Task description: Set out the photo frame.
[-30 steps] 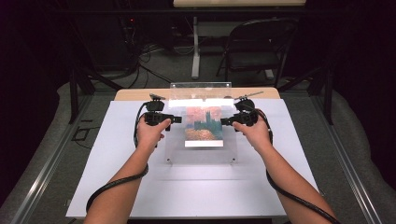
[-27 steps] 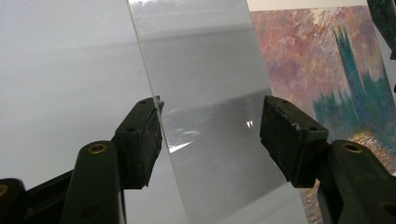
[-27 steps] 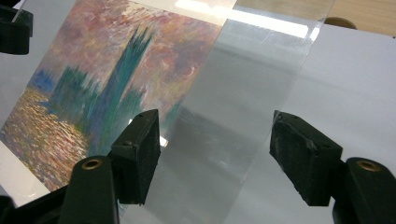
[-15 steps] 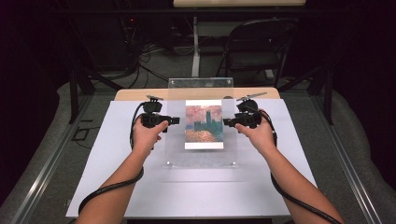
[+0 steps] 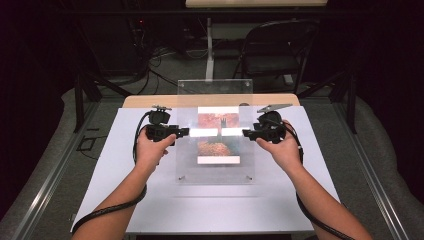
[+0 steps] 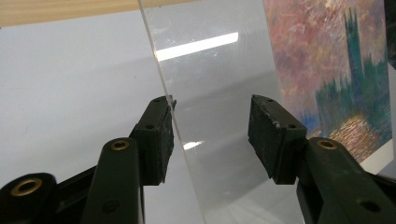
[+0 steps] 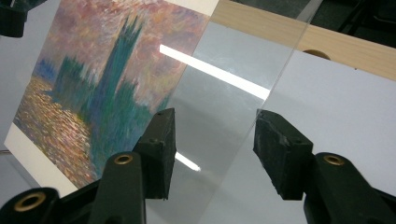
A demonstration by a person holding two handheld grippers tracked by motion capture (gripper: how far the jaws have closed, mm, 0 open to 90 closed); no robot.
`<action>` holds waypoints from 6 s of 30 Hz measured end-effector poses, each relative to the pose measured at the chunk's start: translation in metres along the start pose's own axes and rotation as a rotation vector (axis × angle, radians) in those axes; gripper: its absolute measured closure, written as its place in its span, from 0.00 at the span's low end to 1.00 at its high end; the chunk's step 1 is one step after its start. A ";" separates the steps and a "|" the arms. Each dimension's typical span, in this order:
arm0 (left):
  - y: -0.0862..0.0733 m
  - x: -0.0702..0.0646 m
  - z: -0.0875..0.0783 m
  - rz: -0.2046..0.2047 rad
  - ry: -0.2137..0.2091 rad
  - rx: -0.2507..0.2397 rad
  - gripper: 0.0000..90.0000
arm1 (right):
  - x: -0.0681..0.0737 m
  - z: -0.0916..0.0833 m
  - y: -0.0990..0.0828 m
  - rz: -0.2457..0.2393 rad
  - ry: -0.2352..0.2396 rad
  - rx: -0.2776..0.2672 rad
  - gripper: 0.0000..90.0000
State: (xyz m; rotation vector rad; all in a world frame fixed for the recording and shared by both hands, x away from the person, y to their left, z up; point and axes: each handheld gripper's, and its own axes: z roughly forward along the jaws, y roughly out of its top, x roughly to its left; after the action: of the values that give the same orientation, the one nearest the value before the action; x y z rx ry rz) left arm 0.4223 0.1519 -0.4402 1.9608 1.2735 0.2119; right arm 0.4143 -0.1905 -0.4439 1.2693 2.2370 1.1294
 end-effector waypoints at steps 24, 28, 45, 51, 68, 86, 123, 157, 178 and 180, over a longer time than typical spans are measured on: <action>-0.018 -0.012 -0.026 0.057 -0.004 -0.064 0.65 | 0.011 -0.031 -0.013 -0.029 0.016 -0.055 0.68; -0.020 -0.014 -0.030 0.065 -0.008 -0.070 0.66 | 0.013 -0.035 -0.015 -0.033 0.023 -0.060 0.68; -0.029 -0.018 -0.042 0.091 -0.023 -0.084 0.70 | 0.019 -0.049 -0.022 -0.040 0.046 -0.082 0.69; -0.031 -0.018 -0.043 0.096 -0.029 -0.089 0.71 | 0.020 -0.051 -0.023 -0.035 0.052 -0.085 0.69; -0.037 -0.022 -0.050 0.118 -0.025 -0.097 0.72 | 0.025 -0.057 -0.028 -0.036 0.061 -0.106 0.67; -0.050 -0.026 -0.062 0.120 -0.067 -0.121 0.74 | 0.033 -0.072 -0.040 -0.047 0.086 -0.130 0.68; -0.080 -0.032 -0.081 0.122 -0.159 -0.151 0.74 | 0.039 -0.093 -0.060 -0.027 0.199 -0.168 0.74; -0.101 -0.023 -0.082 0.121 -0.110 -0.129 0.35 | 0.032 -0.087 -0.080 -0.032 0.171 -0.165 0.29; -0.145 0.000 -0.070 0.102 -0.084 -0.173 0.34 | 0.019 -0.079 -0.124 0.033 0.144 -0.150 0.27; -0.150 0.003 -0.067 0.097 -0.076 -0.177 0.34 | 0.019 -0.077 -0.129 0.031 0.137 -0.145 0.27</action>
State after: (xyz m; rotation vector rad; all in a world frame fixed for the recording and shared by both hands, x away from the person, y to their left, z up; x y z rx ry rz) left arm 0.2833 0.2186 -0.4963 1.8618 1.0747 0.2853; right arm 0.2835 -0.2481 -0.4929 1.2044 2.1907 1.4016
